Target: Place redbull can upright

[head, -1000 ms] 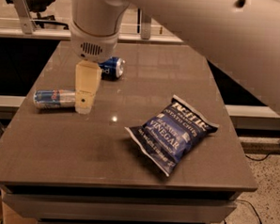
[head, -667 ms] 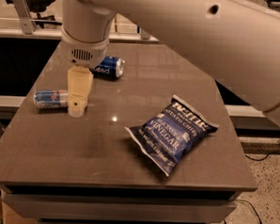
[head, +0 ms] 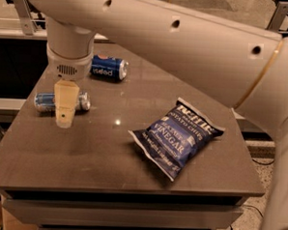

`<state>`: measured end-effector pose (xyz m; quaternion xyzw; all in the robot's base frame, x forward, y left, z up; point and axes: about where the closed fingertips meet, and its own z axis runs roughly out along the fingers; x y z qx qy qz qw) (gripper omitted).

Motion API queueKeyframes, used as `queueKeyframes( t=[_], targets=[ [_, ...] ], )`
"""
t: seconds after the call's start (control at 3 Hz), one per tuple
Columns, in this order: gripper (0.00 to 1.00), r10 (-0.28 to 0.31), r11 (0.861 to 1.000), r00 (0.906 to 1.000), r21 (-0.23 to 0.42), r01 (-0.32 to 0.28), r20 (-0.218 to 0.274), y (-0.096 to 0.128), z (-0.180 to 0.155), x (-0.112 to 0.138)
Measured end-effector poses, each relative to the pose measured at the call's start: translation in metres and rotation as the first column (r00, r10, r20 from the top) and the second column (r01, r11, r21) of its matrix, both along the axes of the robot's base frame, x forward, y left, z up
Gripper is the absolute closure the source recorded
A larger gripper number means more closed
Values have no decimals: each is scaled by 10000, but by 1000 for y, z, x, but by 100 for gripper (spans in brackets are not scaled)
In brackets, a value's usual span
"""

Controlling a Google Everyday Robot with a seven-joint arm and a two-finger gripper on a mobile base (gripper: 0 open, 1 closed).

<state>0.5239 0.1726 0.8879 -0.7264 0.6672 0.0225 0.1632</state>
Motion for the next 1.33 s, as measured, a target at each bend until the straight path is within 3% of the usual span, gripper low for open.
queueKeyframes(
  t=[1.33],
  targets=[
    [0,597,9972,9971,-428,-617,-466,45,-39,10]
  ],
)
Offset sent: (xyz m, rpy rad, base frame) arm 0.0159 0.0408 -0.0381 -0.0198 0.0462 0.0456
